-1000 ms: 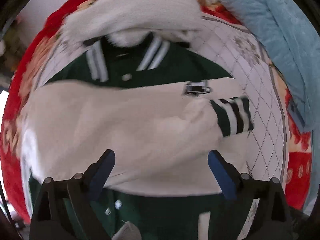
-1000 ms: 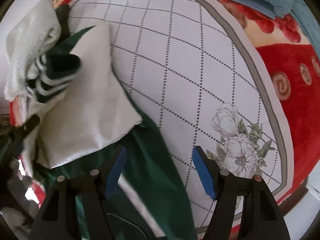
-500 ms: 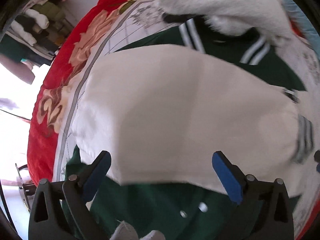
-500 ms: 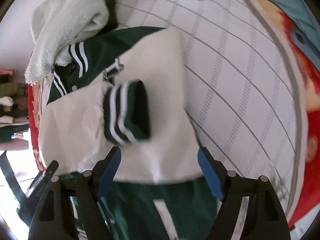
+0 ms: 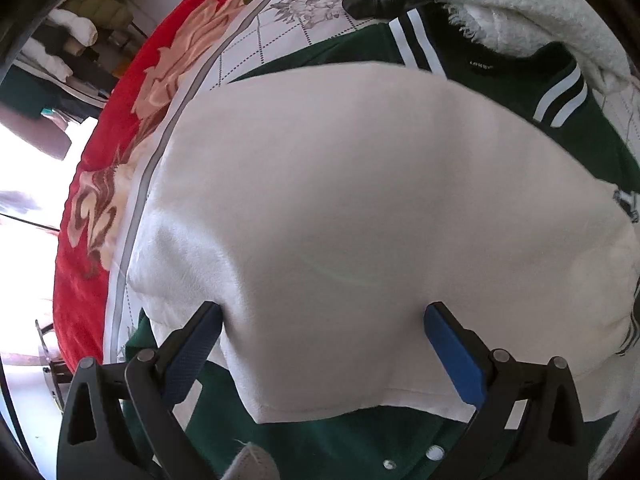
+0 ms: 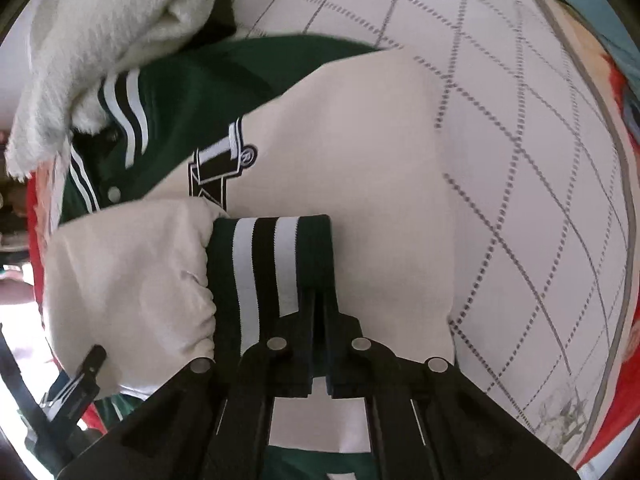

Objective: Fold large clothes

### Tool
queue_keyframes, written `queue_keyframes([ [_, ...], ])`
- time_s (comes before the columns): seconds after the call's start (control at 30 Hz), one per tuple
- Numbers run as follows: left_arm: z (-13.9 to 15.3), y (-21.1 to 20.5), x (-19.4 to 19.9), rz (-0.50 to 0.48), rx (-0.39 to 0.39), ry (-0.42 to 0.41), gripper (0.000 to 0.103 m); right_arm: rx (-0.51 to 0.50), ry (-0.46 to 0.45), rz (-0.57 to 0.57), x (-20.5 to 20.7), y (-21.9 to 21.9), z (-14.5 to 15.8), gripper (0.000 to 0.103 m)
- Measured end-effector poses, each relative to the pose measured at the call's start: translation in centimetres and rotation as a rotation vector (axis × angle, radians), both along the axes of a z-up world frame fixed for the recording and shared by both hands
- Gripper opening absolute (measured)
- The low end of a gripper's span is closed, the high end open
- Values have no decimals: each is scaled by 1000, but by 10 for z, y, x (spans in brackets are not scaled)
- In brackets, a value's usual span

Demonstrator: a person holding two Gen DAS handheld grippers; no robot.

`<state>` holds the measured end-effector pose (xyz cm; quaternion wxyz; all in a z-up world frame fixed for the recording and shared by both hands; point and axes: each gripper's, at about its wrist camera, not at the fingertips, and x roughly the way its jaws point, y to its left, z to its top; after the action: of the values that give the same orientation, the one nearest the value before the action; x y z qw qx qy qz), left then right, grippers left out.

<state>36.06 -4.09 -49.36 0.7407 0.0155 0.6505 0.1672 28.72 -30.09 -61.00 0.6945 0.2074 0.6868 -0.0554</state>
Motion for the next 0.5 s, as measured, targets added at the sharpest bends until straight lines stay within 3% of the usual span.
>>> queue_keyframes([
  [0.13, 20, 0, 0, -1, -16, -39, 103, -22, -50, -86, -22, -24, 26, 2],
  [0.27, 19, 2, 5, -8, 8, -51, 103, -92, -65, -161, -39, -52, 43, 2],
  [0.43, -10, 8, 19, -11, -12, -30, 103, -112, 15, -185, -48, -72, 21, 2],
  [0.5, -22, 7, 24, -28, -4, -18, 103, -102, 71, -139, -43, -67, 5, 3],
])
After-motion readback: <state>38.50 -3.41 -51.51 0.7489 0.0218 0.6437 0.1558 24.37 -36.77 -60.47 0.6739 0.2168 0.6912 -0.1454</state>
